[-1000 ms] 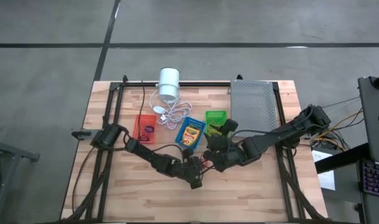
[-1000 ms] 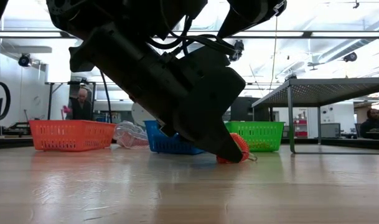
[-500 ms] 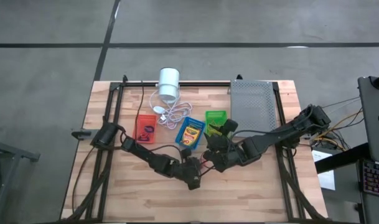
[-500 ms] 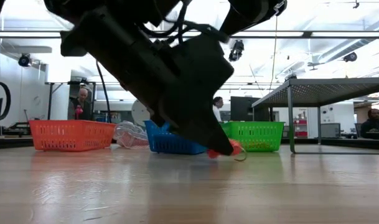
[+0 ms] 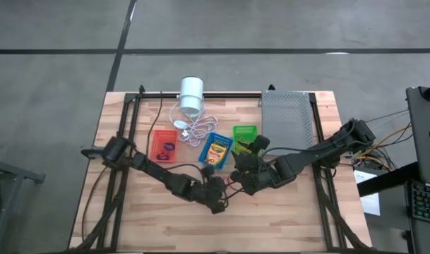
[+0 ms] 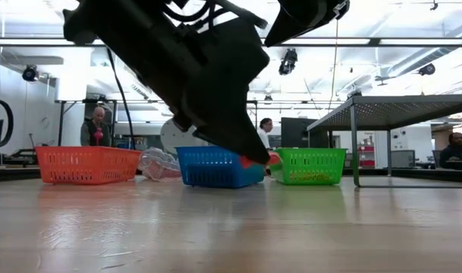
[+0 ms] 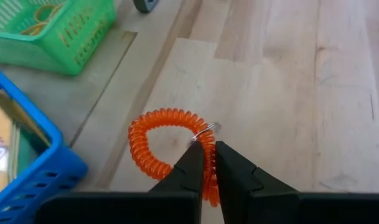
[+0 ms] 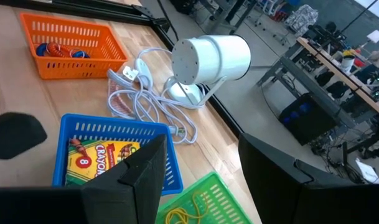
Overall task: Pick & Place Office Desk Supplies
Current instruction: Put the orange spring keychain into the orange bin, then put the green bin filled with rubber bands on the shelf
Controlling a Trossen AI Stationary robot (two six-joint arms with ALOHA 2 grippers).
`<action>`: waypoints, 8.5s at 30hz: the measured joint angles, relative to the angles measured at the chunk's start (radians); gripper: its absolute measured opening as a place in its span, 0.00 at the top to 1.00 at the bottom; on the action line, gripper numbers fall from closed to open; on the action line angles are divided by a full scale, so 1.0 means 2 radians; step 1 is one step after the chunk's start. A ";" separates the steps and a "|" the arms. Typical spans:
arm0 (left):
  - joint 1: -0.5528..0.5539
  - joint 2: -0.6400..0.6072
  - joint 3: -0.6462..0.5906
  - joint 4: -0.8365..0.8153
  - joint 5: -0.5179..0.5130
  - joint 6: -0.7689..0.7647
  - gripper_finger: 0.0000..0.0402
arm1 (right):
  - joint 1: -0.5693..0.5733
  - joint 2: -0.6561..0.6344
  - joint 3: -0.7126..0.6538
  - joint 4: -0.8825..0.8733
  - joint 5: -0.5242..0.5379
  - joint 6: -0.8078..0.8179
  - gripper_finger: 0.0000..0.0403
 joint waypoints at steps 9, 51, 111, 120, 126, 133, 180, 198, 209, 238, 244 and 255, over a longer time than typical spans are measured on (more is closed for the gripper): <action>-0.002 -0.011 0.000 -0.034 -0.018 0.000 0.93 | 0.000 0.000 0.000 0.000 0.000 0.000 0.51; -0.007 -0.216 -0.092 -0.143 -0.112 -0.078 0.93 | 0.000 0.000 0.000 0.001 0.000 0.000 0.51; 0.267 -0.484 -0.254 -0.413 0.116 -0.382 0.93 | 0.000 0.000 0.001 0.000 0.000 0.000 0.51; 0.267 -0.423 -0.254 -0.398 0.138 -0.392 0.93 | 0.000 0.000 0.001 0.001 0.000 0.000 0.51; 0.267 -0.387 -0.255 -0.376 0.142 -0.392 0.93 | 0.000 0.000 0.001 0.001 0.000 0.000 0.51; 0.267 -0.357 -0.255 -0.364 0.153 -0.394 0.92 | 0.000 0.000 0.001 0.000 0.000 0.000 0.51; 0.267 -0.352 -0.264 -0.359 0.156 -0.392 0.56 | 0.000 0.000 0.001 0.000 0.000 0.000 0.51; 0.267 -0.415 -0.223 -0.419 0.135 -0.370 0.56 | 0.000 0.000 0.001 0.000 0.000 0.000 0.51; 0.224 -0.442 -0.185 -0.386 0.046 -0.284 0.54 | 0.000 0.000 0.001 0.001 0.000 0.000 0.51; -0.055 -0.472 -0.149 -0.184 -0.219 0.053 0.49 | 0.000 0.000 0.001 0.000 0.000 0.000 0.51; 0.000 -0.491 -0.180 -0.101 -0.119 0.135 0.48 | 0.000 0.000 0.001 0.000 0.000 0.000 0.51; 0.016 -0.555 -0.319 0.161 -0.063 0.338 0.47 | 0.000 0.000 0.001 0.001 0.000 0.000 0.51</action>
